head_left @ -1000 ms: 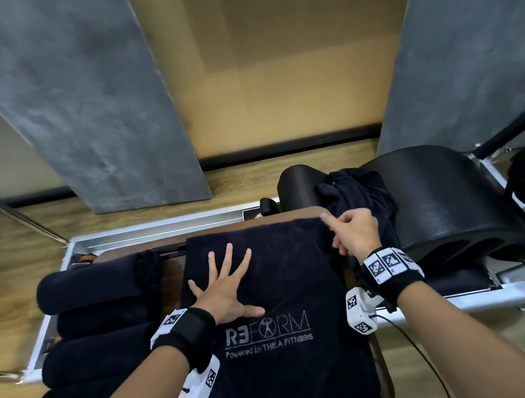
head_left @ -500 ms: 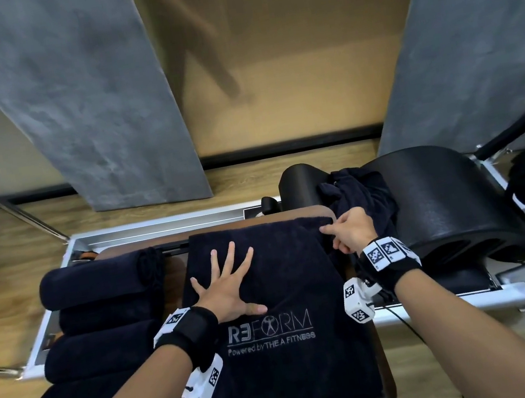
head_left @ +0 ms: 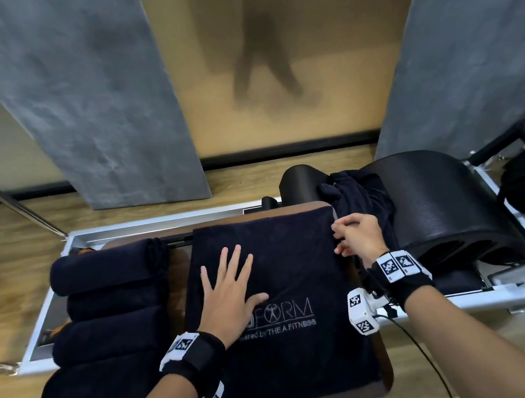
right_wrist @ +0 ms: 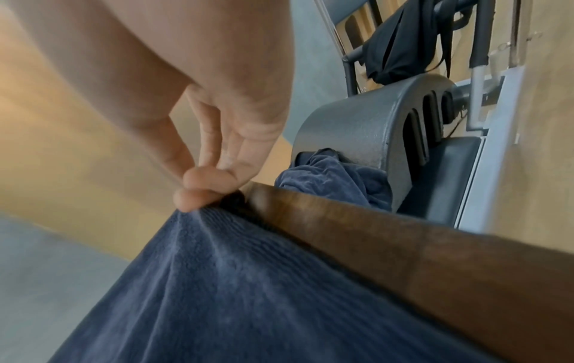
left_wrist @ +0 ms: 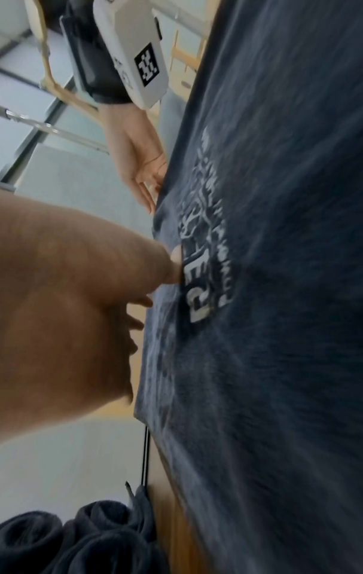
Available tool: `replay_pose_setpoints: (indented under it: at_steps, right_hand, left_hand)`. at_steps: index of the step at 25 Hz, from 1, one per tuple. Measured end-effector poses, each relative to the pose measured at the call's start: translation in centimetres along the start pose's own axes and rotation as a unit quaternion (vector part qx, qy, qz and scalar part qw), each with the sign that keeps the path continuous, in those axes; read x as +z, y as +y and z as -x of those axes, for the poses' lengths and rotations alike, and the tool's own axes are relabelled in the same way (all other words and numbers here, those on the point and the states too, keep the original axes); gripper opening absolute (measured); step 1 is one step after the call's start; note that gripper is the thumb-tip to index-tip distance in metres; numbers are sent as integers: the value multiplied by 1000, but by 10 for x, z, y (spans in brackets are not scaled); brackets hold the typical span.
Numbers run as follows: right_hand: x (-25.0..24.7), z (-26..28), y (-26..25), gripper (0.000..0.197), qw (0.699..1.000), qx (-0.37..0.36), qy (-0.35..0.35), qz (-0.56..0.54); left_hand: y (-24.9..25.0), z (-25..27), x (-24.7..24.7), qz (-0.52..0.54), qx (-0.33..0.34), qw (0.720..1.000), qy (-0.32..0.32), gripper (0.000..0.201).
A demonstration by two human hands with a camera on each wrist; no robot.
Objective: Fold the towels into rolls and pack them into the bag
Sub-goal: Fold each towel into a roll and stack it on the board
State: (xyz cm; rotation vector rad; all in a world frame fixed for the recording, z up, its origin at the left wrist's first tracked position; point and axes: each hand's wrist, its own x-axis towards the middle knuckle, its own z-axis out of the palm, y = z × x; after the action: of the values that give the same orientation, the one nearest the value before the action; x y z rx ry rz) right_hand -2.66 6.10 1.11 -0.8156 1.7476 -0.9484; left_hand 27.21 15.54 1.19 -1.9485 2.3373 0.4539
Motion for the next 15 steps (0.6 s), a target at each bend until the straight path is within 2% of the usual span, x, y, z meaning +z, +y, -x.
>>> replay_pose_setpoints:
  at_steps: [5,7,11,15]
  right_hand:
    - [-16,42,16,11,993,-47,27,106]
    - [-20,68,25,12,989,-78,10,126]
    - [-23,132,56,18,972,-146,-76,165]
    - [-34,187,95,31,925,-242,-81,281]
  left_hand:
    - [1,45,13,66,22,986,151,39]
    - [-3,68,19,55,39,982,177,15]
    - [-14,112,42,45,37,987,153,19]
    - [-22,153,61,15,31,986,161,46]
